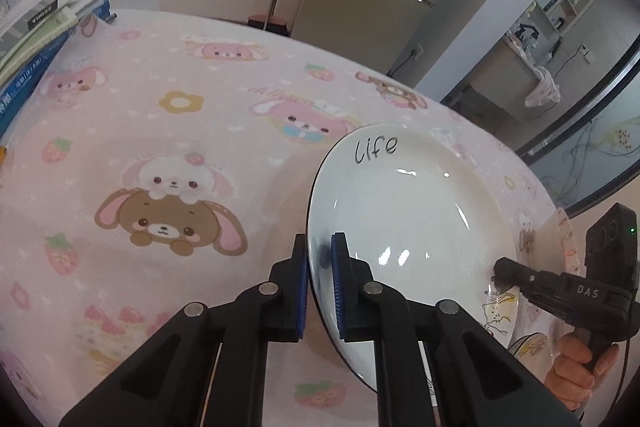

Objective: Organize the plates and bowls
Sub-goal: 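Lift the 'Life' plate with both grippers toward the plate stack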

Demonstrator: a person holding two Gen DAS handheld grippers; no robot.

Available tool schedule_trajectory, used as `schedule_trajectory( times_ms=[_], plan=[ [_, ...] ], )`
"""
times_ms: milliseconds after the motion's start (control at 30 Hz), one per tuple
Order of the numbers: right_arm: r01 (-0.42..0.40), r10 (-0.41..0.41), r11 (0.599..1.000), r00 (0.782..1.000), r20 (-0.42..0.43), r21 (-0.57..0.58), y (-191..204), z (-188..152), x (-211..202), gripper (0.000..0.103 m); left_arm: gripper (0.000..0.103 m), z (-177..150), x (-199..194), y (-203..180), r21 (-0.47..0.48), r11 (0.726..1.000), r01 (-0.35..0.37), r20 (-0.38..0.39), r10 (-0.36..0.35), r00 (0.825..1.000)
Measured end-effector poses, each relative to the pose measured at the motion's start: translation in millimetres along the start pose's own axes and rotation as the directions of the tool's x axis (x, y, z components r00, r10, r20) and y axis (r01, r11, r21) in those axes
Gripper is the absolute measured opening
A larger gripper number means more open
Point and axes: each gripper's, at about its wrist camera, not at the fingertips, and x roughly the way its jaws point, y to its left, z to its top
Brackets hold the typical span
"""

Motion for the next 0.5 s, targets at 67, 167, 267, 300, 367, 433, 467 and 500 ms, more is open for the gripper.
schedule_trajectory(
  times_ms=[67, 167, 267, 300, 367, 433, 467, 500],
  plan=[
    [0.021, -0.021, 1.000, 1.000, 0.009, -0.022, 8.3, -1.7, -2.1, 0.010, 0.010, 1.6, -9.2, -2.7, 0.000, 1.000, -0.004, 0.029, 0.004, 1.000],
    [0.026, -0.024, 0.999, 0.999, 0.031, -0.040, 18.6, -3.9, -10.3, 0.010, 0.011, 5.1, -27.2, -7.5, 0.000, 1.000, 0.013, 0.065, -0.013, 0.998],
    [0.033, -0.029, 0.997, 0.997, 0.068, -0.063, 27.7, -4.7, -22.7, 0.010, 0.011, 8.7, -44.4, -9.2, -0.007, 0.998, 0.059, 0.086, -0.059, 0.995],
    [0.028, -0.023, 0.997, 0.997, 0.079, -0.067, 29.1, -4.6, -29.6, 0.010, 0.011, 9.4, -53.0, -11.8, -0.008, 0.998, 0.066, 0.099, -0.065, 0.993],
    [0.019, -0.011, 0.997, 0.995, 0.101, -0.077, 36.2, -5.8, -41.5, 0.010, 0.011, 10.6, -65.2, -18.5, 0.000, 0.998, 0.063, 0.120, -0.062, 0.991],
    [0.034, -0.019, 0.994, 0.990, 0.139, -0.101, 48.6, -9.1, -55.2, 0.010, 0.011, 10.1, -81.3, -28.7, 0.020, 0.998, 0.057, 0.146, -0.059, 0.987],
    [0.053, -0.033, 0.991, 0.986, 0.166, -0.119, 56.1, -11.4, -63.4, 0.010, 0.011, 10.0, -89.2, -33.6, 0.029, 0.998, 0.057, 0.158, -0.061, 0.986],
    [0.080, -0.052, 0.987, 0.978, 0.200, -0.139, 64.6, -15.1, -72.5, 0.010, 0.011, 9.5, -98.5, -39.0, 0.038, 0.998, 0.058, 0.173, -0.064, 0.983]
  ],
)
